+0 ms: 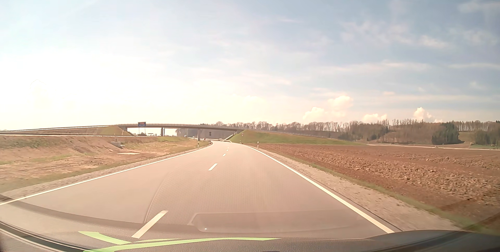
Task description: Follow the waypoints while adhering to traffic rules and regulations
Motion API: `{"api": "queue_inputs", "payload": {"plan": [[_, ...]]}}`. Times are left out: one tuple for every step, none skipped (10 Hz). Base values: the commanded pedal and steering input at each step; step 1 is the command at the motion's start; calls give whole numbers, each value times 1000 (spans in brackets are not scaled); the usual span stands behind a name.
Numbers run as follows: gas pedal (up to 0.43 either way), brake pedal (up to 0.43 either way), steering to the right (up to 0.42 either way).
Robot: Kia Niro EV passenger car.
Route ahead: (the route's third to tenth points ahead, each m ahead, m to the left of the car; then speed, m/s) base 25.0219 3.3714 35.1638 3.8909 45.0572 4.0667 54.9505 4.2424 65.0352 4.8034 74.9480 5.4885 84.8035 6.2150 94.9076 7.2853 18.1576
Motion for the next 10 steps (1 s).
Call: {"api": "queue_inputs", "payload": {"plan": [[110, 0, -4], [110, 0, -4], [110, 0, -4], [110, 0, -4], [110, 0, -4], [110, 0, -4], [110, 0, -4], [110, 0, -4], [110, 0, -4], [110, 0, -5]]}}
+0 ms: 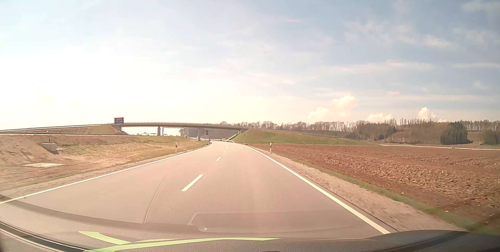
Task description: Follow the waypoints while adhering to traffic rules and regulations
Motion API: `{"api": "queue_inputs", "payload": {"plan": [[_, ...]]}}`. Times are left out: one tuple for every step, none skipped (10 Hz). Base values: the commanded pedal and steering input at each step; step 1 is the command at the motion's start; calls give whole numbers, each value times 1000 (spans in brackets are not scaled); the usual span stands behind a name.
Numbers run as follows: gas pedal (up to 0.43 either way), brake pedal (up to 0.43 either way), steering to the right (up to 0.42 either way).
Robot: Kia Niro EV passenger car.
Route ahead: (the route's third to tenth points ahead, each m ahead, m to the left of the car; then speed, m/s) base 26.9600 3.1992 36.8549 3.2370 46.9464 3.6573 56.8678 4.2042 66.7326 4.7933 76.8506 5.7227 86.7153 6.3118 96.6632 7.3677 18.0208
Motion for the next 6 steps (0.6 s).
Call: {"api": "queue_inputs", "payload": {"plan": [[110, 0, -5], [110, 0, -4], [110, 0, -4], [110, 0, -4], [110, 0, -4], [110, 0, -5]]}}
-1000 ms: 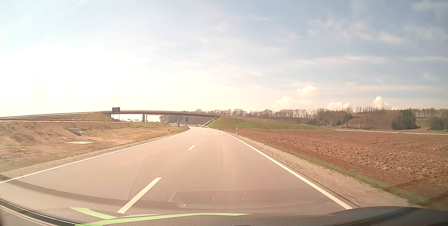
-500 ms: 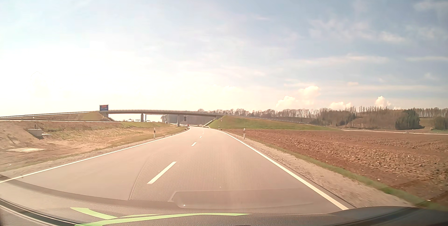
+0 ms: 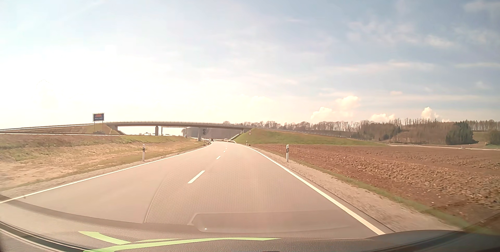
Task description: Follow the waypoints while adhering to traffic rules and regulations
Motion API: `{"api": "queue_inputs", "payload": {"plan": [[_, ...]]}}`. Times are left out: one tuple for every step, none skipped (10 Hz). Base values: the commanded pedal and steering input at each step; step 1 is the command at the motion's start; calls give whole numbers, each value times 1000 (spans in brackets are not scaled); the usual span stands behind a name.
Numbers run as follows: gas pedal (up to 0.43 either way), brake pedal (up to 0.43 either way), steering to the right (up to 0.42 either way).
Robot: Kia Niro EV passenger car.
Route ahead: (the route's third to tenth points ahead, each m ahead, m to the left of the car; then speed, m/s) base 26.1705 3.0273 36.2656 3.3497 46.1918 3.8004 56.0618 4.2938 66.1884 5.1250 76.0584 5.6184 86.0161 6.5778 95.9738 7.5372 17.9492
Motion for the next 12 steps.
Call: {"api": "queue_inputs", "payload": {"plan": [[118, 0, -6], [118, 0, -6], [118, 0, -6], [118, 0, -6], [118, 0, -6], [118, 0, -6], [110, 0, -6], [110, 0, -6], [110, 0, -6], [110, 0, -6], [110, 0, -6], [110, 0, -6]]}}
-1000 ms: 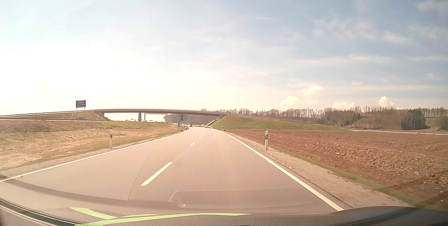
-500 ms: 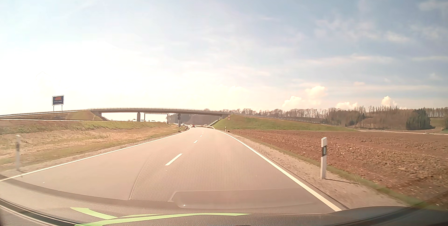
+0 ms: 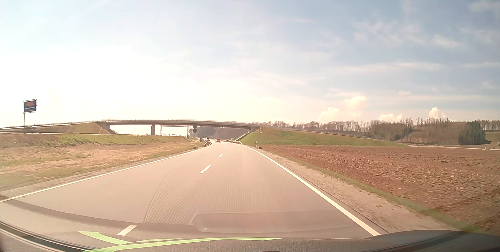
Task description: Follow the waypoints while adhering to traffic rules and regulations
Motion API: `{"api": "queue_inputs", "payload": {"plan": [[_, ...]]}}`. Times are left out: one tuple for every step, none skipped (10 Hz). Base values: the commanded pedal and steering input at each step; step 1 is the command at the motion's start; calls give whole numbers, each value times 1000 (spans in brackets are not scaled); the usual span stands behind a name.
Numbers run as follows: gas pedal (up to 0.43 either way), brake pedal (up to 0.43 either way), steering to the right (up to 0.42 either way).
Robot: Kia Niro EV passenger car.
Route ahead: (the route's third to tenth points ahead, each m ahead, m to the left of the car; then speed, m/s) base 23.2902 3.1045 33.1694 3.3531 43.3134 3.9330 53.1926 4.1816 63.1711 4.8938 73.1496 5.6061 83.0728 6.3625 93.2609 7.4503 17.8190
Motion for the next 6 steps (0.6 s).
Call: {"api": "queue_inputs", "payload": {"plan": [[110, 0, -6], [110, 0, -6], [110, 0, -6], [110, 0, -6], [110, 0, -6], [110, 0, -6]]}}
